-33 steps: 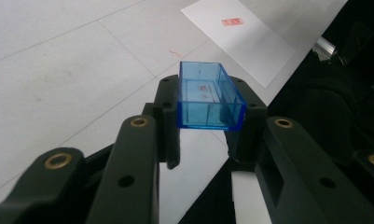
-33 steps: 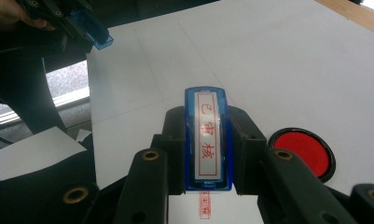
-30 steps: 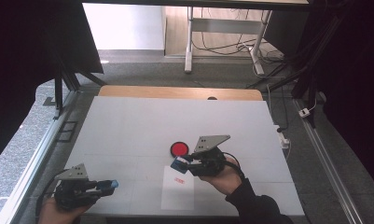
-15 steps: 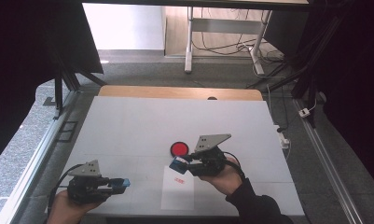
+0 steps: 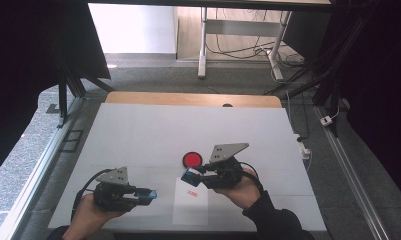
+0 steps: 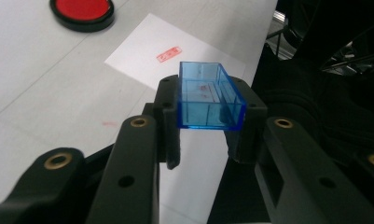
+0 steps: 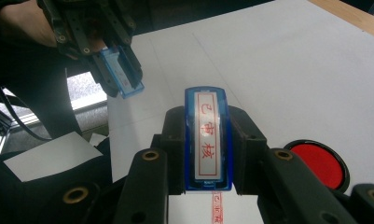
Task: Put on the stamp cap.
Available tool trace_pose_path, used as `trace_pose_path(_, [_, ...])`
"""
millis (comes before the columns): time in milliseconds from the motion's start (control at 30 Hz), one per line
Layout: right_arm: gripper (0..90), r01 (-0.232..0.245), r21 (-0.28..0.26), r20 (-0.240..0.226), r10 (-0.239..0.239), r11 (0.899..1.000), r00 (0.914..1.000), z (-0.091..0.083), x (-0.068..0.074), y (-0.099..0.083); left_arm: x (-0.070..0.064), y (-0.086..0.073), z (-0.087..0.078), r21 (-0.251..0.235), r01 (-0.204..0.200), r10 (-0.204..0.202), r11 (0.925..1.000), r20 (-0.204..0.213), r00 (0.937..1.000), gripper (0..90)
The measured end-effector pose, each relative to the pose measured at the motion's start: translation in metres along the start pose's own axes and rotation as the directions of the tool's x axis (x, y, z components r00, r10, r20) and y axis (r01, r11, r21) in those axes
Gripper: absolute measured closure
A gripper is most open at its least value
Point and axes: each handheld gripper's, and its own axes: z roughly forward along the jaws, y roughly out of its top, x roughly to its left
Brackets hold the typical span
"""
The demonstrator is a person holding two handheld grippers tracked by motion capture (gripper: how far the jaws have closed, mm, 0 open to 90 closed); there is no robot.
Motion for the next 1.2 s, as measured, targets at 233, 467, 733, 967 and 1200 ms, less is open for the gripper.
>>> trace_pose_path(233, [70.9,0.002,-0.013,-0.004,-0.002,1.0,1.0,-0.003,0.001,0.002,0.004,0.016,0.012,-0.005,-0.05,0.05,0.9988,0.049,0.9975,68.6])
trace_pose_path(467, [70.9,0.012,-0.021,-0.013,-0.012,1.0,0.9998,-0.006,0.003,0.004,0.007,0.032,0.024,0.001,-0.092,0.092,0.9957,0.087,0.992,68.6])
trace_pose_path(733, [70.9,0.011,-0.031,-0.023,-0.012,0.999,0.9997,-0.007,0.002,0.005,0.011,0.046,0.036,0.001,-0.12,0.119,0.9928,0.13,0.9844,68.6])
trace_pose_path(967, [70.9,0.016,-0.047,-0.031,-0.018,0.999,0.9994,-0.01,0.003,0.007,0.017,0.06,0.043,-0.001,-0.165,0.163,0.9864,0.156,0.9743,68.7])
trace_pose_path(1200, [70.9,0.023,-0.055,-0.031,-0.025,0.998,0.9992,-0.012,0.003,0.009,0.022,0.073,0.053,0.032,-0.207,0.198,0.9778,0.178,0.9638,68.7])
